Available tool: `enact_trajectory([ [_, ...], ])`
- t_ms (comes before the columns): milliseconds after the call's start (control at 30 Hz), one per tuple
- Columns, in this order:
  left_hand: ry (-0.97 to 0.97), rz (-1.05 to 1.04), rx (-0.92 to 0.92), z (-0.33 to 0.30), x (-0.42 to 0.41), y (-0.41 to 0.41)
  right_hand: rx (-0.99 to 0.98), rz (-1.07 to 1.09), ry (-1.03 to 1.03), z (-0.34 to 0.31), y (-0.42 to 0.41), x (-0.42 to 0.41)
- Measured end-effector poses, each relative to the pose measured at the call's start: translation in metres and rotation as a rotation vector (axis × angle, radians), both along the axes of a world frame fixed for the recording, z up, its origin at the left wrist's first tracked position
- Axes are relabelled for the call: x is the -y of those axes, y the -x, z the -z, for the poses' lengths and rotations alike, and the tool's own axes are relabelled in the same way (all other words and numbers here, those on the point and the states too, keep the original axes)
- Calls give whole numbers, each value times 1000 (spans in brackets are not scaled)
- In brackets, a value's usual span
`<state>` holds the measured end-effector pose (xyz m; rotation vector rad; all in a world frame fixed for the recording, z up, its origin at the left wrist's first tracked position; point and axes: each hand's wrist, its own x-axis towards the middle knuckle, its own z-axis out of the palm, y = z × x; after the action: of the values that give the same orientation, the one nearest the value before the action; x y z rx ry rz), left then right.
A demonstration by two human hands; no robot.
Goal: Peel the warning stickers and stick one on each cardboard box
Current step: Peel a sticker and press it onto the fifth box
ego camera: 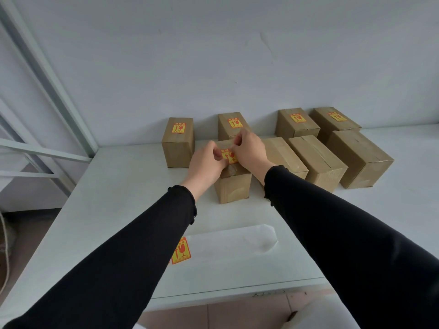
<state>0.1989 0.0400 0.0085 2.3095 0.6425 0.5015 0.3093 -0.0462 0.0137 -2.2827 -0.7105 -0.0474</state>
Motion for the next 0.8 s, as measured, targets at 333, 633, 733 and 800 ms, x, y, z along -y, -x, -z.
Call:
enact_trajectory([
  [333,74,37,27,1,-5,3,-150,-21,2,-8,-2,1],
  [633,148,83,-35,-3,-10,2,-199,-228,127,-12,2,37],
  [733,129,60,-48,-5,-8,2,-178,-170,118,-10,7,33],
  [800,108,58,-70,-8,-7,3,-138,-130,152,-10,12,32],
])
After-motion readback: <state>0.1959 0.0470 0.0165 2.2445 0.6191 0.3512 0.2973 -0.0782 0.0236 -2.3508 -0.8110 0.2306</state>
